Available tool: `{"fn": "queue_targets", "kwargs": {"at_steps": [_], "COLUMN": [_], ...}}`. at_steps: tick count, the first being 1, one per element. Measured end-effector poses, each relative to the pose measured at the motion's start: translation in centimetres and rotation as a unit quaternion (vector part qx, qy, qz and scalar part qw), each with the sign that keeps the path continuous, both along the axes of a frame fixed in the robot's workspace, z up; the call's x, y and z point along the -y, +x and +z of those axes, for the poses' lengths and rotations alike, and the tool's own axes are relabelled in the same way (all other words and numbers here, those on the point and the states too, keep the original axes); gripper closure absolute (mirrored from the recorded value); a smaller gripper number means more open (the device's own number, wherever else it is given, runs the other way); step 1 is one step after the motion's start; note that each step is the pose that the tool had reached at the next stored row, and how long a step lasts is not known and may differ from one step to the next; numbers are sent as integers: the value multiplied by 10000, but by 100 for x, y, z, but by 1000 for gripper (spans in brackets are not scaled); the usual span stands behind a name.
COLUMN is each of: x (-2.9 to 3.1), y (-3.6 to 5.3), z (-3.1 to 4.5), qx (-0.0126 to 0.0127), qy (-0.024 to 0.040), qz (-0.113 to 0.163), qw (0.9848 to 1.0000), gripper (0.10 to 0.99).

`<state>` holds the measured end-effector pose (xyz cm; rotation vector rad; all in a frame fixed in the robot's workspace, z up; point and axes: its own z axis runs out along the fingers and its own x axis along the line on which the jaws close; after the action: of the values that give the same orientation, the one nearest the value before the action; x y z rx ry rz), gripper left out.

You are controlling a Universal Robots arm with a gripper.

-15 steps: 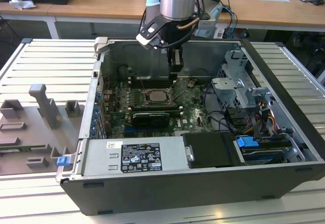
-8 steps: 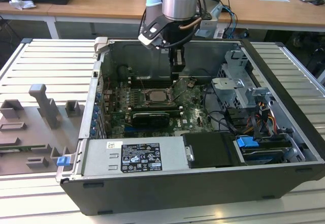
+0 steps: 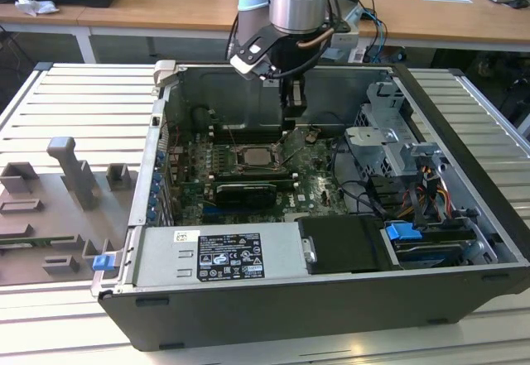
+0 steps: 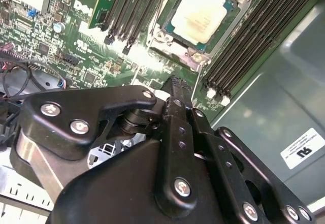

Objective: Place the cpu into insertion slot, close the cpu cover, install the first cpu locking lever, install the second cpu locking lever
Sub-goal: 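Close the cpu cover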

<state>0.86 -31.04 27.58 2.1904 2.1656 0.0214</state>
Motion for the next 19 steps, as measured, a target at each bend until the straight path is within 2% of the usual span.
{"fn": "queue_targets", "kwargs": {"at_steps": [7, 19], "x": [0, 0], "y": [143, 227], "z": [-5, -7], "qx": [-16, -17], "qy": [0, 0], "qz": [1, 23], "qw": [10000, 10000], "gripper": [980, 980]}}
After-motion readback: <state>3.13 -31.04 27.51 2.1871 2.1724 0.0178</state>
